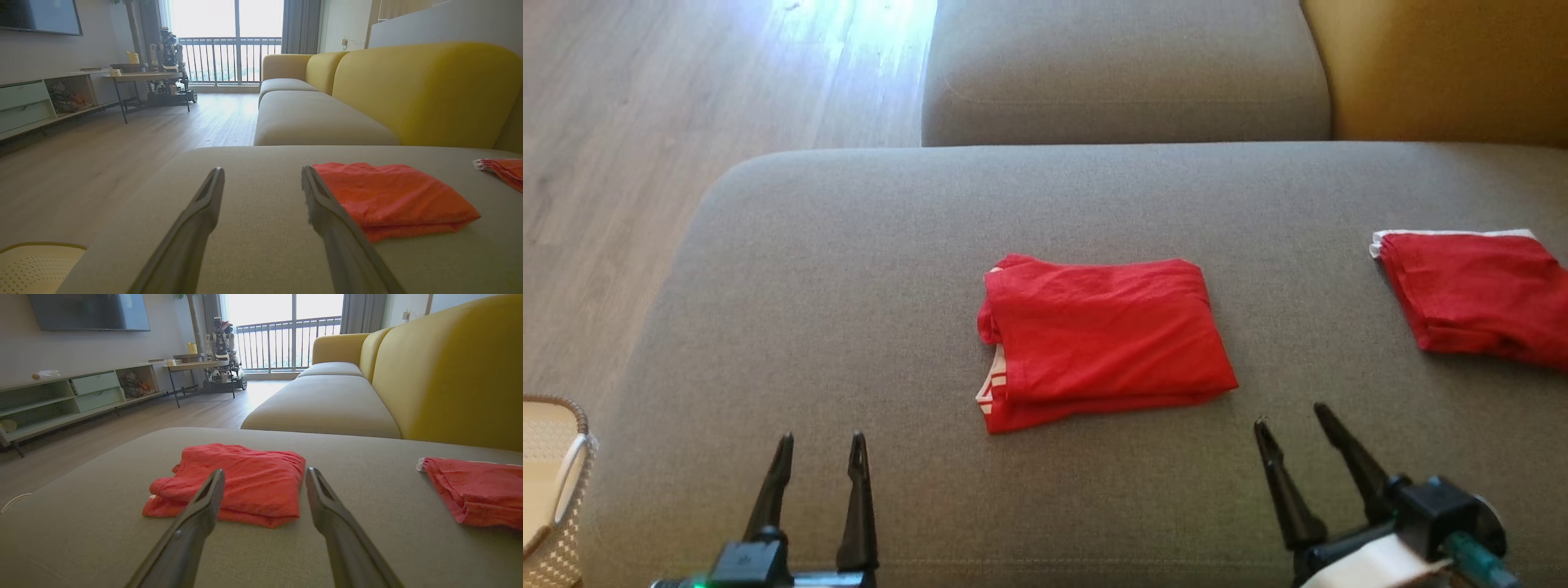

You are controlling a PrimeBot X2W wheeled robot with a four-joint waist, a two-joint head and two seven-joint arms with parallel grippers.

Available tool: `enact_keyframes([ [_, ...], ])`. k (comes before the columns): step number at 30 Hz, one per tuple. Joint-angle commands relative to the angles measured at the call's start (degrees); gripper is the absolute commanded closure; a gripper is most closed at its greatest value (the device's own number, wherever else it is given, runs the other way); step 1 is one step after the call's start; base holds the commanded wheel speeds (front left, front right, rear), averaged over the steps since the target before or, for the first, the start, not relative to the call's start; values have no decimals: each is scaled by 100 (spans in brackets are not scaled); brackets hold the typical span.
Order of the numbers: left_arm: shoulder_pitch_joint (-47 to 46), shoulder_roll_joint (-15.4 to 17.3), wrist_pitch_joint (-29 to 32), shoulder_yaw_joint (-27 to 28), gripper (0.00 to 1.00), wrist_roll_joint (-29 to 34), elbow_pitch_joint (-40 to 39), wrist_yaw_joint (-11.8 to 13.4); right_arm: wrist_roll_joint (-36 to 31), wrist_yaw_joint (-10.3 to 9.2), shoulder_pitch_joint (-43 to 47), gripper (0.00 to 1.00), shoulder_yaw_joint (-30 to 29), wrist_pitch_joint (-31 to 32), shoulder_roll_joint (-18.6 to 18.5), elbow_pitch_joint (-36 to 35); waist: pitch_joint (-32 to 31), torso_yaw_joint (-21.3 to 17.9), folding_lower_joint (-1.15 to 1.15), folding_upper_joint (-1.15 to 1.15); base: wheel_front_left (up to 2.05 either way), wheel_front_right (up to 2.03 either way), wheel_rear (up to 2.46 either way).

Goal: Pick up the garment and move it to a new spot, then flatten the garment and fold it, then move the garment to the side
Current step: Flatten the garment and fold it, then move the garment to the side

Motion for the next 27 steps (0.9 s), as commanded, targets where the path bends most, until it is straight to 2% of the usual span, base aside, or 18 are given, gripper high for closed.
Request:
enact_keyframes([
  [1, -185, -57, -69, 268, 0, 83, -181, -46, -56, -1, -134, 0, 178, -59, -5, -246, -27, 15, 0, 0, 0, 0, 0],
  [6, 0, -73, -69, 330, 0, 394, -91, -270, -14, -1, 33, 0, 49, -59, 0, -309, -137, 35, 0, 0, 0, 0, 0],
  [12, 155, -152, -70, 416, 0, 520, -14, -369, 147, -1, 92, 0, -124, -60, 1, -217, -255, 93, 0, 0, 0, 0, 0],
  [27, 227, -302, -70, 507, 0, 719, 190, -539, 232, -1, 96, 0, -41, -60, 1, -16, -387, 243, 0, 0, 0, 0, 0],
])
